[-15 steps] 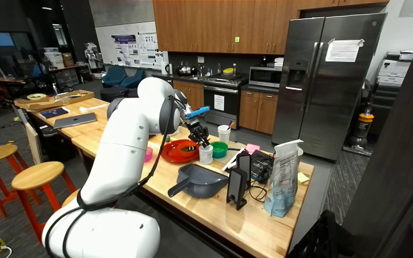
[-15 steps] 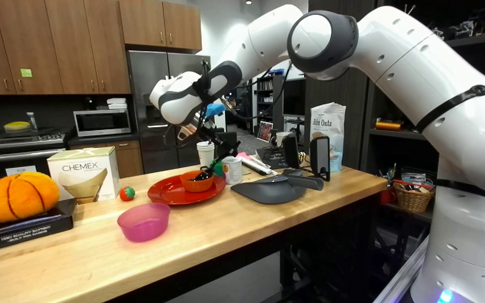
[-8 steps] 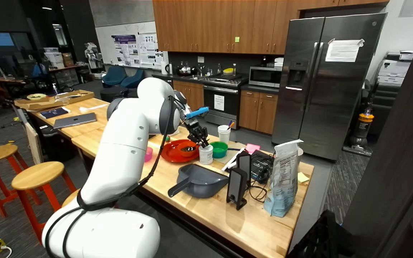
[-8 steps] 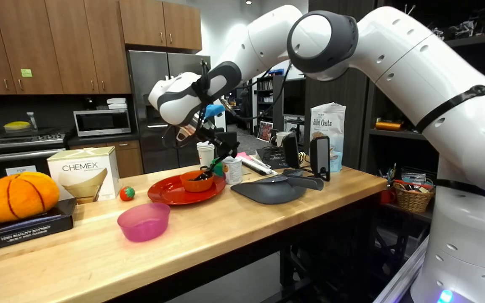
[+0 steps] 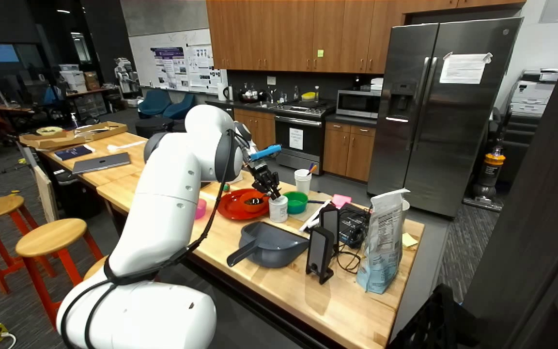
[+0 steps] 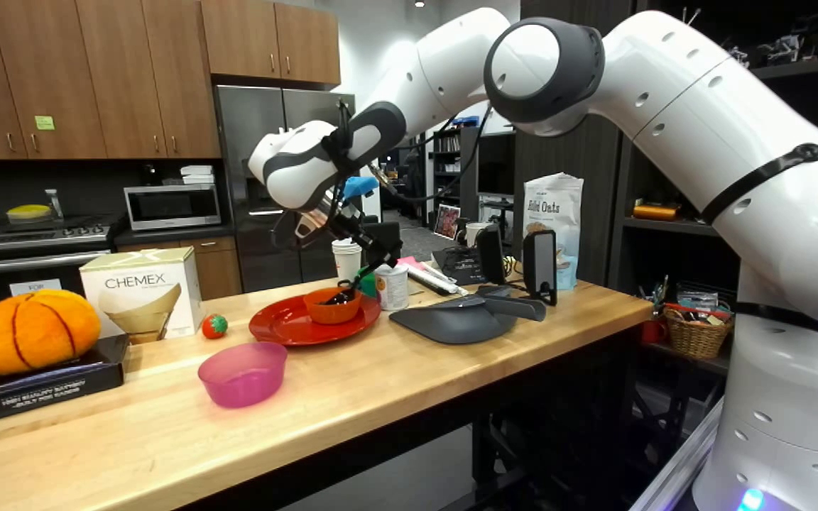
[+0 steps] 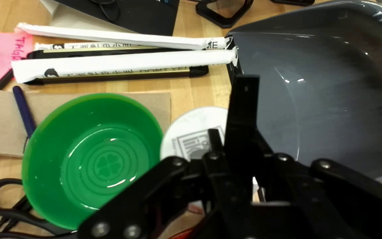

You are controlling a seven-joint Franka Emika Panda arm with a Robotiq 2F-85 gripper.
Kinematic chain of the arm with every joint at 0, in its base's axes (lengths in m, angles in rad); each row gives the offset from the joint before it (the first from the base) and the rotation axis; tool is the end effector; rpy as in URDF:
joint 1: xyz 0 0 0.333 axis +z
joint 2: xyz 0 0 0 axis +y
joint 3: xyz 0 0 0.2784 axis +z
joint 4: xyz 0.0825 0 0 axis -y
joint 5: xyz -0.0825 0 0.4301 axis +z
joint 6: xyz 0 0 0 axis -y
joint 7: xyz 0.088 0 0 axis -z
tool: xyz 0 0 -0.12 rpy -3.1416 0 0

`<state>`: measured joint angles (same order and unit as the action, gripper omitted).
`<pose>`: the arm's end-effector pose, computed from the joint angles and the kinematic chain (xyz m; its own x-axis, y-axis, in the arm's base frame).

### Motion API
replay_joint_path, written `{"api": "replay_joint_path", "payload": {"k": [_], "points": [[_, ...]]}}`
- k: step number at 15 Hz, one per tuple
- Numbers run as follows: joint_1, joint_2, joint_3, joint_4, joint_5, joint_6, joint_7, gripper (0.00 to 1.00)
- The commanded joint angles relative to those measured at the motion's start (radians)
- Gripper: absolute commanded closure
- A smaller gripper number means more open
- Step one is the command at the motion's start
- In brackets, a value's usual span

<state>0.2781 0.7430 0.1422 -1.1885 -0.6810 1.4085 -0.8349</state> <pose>0.6859 0.1912 0.2831 0.1824 0.6955 -0.6950 0.9665 -0.2567 -0.0033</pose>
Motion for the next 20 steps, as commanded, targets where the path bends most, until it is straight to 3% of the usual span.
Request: {"api": "replay_joint_path", "payload": {"k": [1,10,11,20], "points": [[-0.004,-0.007,0.003,0.015,0.027,-0.002,-0.007,0.94],[0.006,0.002,-0.007,0.029,0.05,-0.003,-0.002,0.94],[0.007,0.003,-0.007,0.029,0.05,-0.003,-0.002,0.76],[0.01,0.007,-0.007,0.028,0.049,-0.003,-0.001,0.76]]}}
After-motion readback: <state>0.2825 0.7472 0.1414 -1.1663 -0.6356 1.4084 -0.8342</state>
